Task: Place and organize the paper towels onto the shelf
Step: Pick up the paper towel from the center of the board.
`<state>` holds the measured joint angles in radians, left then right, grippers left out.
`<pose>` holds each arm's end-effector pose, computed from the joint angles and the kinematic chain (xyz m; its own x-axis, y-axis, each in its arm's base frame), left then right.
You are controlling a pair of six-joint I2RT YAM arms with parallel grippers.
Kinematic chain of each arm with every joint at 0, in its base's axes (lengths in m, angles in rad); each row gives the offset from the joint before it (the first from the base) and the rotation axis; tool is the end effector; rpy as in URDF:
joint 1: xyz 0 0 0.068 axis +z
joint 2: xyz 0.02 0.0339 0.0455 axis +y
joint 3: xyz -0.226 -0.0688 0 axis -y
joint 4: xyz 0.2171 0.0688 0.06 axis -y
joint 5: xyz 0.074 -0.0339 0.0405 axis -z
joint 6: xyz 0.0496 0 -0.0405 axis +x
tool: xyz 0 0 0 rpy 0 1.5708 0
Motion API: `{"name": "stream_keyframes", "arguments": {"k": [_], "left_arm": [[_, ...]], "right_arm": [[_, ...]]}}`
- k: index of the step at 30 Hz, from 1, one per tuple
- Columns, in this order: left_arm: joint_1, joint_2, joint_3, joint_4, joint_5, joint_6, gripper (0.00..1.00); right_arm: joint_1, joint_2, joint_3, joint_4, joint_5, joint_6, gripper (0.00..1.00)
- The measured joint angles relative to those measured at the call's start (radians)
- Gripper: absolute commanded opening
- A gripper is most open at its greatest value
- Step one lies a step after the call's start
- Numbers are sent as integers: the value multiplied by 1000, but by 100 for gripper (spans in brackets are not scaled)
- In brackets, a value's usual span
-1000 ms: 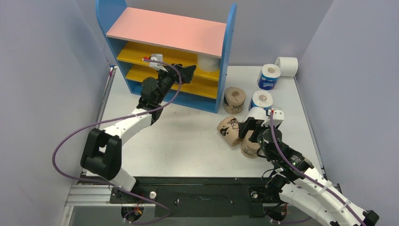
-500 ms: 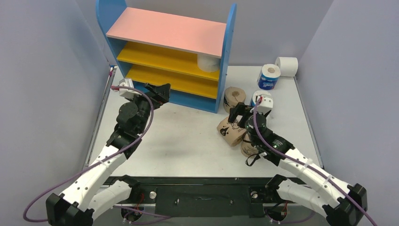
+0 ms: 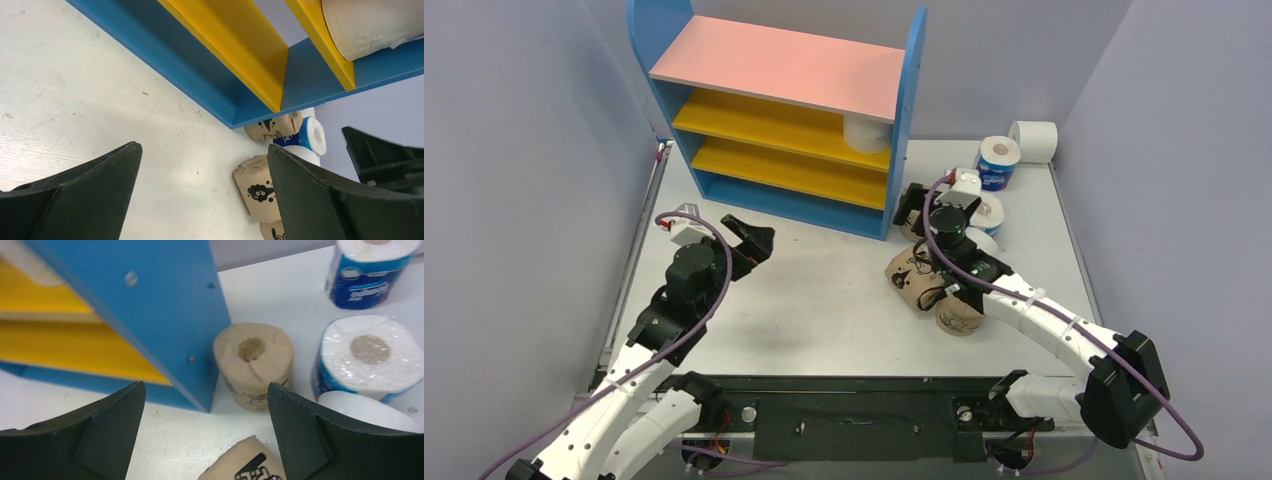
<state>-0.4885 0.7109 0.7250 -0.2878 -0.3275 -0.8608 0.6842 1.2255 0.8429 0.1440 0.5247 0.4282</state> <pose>0.1677 -0.0711 0.2913 -0.2852 -0.6616 -0.6935 -0.0696 0.7359 -0.6735 0.2334 0.1583 0.2731 -0.2371 0.2703 -0.9331 -0.0784 0.9520 0.2958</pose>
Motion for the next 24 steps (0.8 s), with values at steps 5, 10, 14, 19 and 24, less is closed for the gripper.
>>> {"name": "stream_keyframes", "arguments": {"k": [5, 10, 14, 19, 24], "left_arm": [[0, -60, -64, -18, 28, -19, 96], [0, -77, -150, -40, 43, -78, 96], [3, -118, -233, -71, 33, -187, 96], [8, -200, -323, -55, 80, -227, 96], [12, -178, -349, 36, 182, -220, 96]], "right_arm": [[-172, -62, -17, -53, -28, 94, 85], [-302, -142, -31, -218, -29, 186, 83], [-370, -226, -42, -336, -44, 229, 83], [-397, -309, -64, -435, -58, 241, 84], [-397, -407, -182, -494, -116, 253, 83]]}}
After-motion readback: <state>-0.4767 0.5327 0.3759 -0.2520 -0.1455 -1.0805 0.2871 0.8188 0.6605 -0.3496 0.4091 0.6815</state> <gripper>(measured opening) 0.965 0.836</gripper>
